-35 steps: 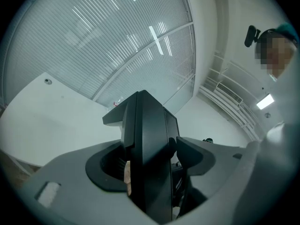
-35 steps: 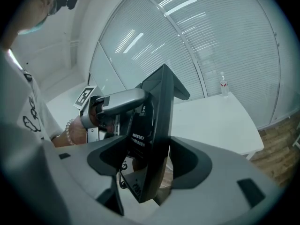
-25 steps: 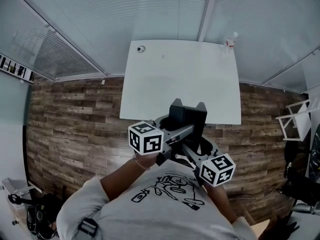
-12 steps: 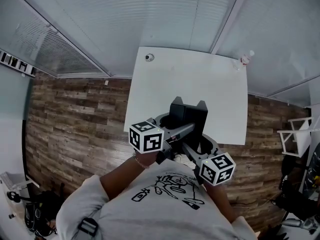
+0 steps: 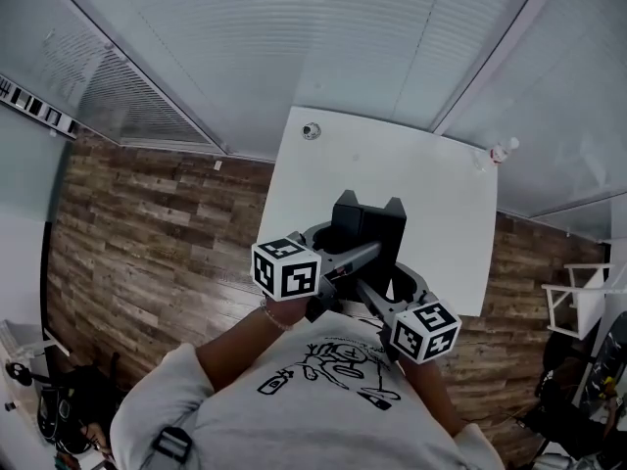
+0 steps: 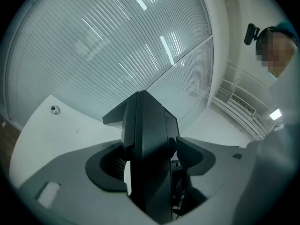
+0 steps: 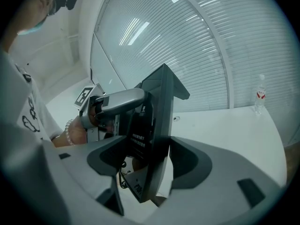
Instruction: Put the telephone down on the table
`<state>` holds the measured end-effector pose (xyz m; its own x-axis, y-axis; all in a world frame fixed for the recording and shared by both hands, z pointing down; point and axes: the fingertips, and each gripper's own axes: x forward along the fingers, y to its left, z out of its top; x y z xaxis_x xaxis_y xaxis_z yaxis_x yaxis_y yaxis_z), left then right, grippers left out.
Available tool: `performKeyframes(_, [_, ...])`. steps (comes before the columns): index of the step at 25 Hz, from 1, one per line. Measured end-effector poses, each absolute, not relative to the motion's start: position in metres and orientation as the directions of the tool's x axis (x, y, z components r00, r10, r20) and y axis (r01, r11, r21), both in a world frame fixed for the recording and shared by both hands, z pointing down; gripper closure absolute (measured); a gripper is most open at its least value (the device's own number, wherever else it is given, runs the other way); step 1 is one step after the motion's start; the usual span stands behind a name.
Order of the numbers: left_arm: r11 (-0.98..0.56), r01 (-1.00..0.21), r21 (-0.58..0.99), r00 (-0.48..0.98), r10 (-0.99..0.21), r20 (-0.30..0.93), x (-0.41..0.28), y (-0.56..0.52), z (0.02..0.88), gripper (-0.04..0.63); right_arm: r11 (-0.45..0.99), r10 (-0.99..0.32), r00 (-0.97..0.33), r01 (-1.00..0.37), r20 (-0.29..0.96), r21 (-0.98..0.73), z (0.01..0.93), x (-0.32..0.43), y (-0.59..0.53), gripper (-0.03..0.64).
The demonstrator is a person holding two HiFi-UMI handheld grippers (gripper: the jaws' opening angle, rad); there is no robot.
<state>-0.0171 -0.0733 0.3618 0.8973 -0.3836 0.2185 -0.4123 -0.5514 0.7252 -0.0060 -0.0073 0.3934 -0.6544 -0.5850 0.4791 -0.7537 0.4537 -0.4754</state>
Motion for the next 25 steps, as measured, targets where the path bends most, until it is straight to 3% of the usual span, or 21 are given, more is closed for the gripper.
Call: performKeyframes(25, [-0.520, -0.436, 0.735, 0.880, -0.416, 0.228, 0.027, -0.080, 0.363, 0.272, 0.473, -0.554, -0.678, -0.734, 0.483, -0.487, 0.393, 0.041, -0.014, 0.344])
